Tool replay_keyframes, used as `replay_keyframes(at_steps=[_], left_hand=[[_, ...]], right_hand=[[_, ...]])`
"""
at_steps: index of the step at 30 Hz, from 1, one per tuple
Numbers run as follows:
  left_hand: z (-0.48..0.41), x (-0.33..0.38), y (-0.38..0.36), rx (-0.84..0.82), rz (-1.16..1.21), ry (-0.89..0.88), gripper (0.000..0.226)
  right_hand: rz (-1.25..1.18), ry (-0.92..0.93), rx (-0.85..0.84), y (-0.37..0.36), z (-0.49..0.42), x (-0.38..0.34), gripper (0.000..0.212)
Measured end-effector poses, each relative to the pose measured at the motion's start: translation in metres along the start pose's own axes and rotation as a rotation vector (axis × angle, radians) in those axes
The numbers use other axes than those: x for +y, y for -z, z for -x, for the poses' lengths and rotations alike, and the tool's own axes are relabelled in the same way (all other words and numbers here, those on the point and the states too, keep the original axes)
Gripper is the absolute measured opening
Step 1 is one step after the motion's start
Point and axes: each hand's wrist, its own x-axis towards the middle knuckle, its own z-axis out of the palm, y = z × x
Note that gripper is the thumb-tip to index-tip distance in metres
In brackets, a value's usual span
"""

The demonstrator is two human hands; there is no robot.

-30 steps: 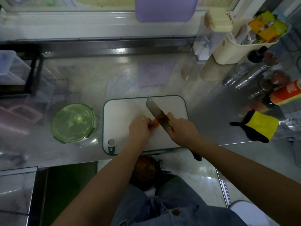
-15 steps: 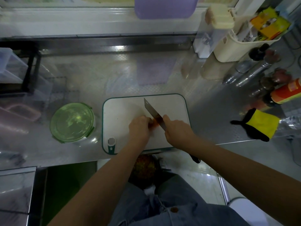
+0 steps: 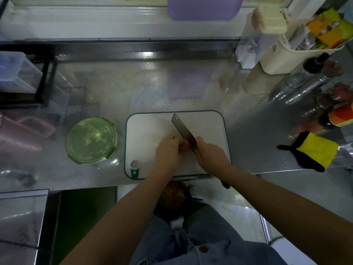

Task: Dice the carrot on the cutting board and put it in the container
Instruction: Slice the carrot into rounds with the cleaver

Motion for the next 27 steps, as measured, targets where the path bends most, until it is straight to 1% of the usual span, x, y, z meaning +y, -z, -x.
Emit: replay_keyframes(at_steps=[2, 4, 6, 8, 11, 14, 21, 24, 27], left_hand=[[0.003, -0.007, -0.002, 0.004, -0.006, 0.003, 0.014], [0.005, -0.011, -0.002, 0.011, -0.011, 0.023, 0.012], [0.006, -0.011, 0.000, 0.018, -0.016, 0.023, 0.014], [0.008, -0.010, 0.002, 0.016, -0.013, 0.015, 0.016], [0.011, -0.013, 0.003, 0.017, -0.001, 0.015, 0.018], [0.013, -0.016, 0.004, 0.027, -0.004, 0.019, 0.017], [0.014, -0.019, 0.004, 0.030, -0.008, 0.010, 0.021], [0.018, -0.028, 0.005, 0.039, 0.047, -0.014, 0.025], [0.025, -0.042, 0.010, 0.076, 0.109, -0.023, 0.024]], right_hand=[[-0.010, 0.023, 0.001, 0.009, -0.001, 0.001, 0.028], [-0.007, 0.049, 0.037, 0.021, 0.001, 0.001, 0.027], [0.004, 0.063, 0.065, 0.033, 0.004, -0.001, 0.026], [0.030, 0.068, 0.058, 0.041, 0.008, -0.004, 0.027], [0.045, 0.088, 0.026, 0.041, 0.012, -0.009, 0.030], [0.046, 0.101, -0.002, 0.036, 0.012, -0.012, 0.026], [0.072, 0.098, 0.037, 0.039, 0.015, -0.012, 0.024], [0.016, 0.081, 0.088, 0.040, 0.011, -0.013, 0.021], [-0.065, 0.078, 0.090, 0.035, 0.004, -0.014, 0.023]])
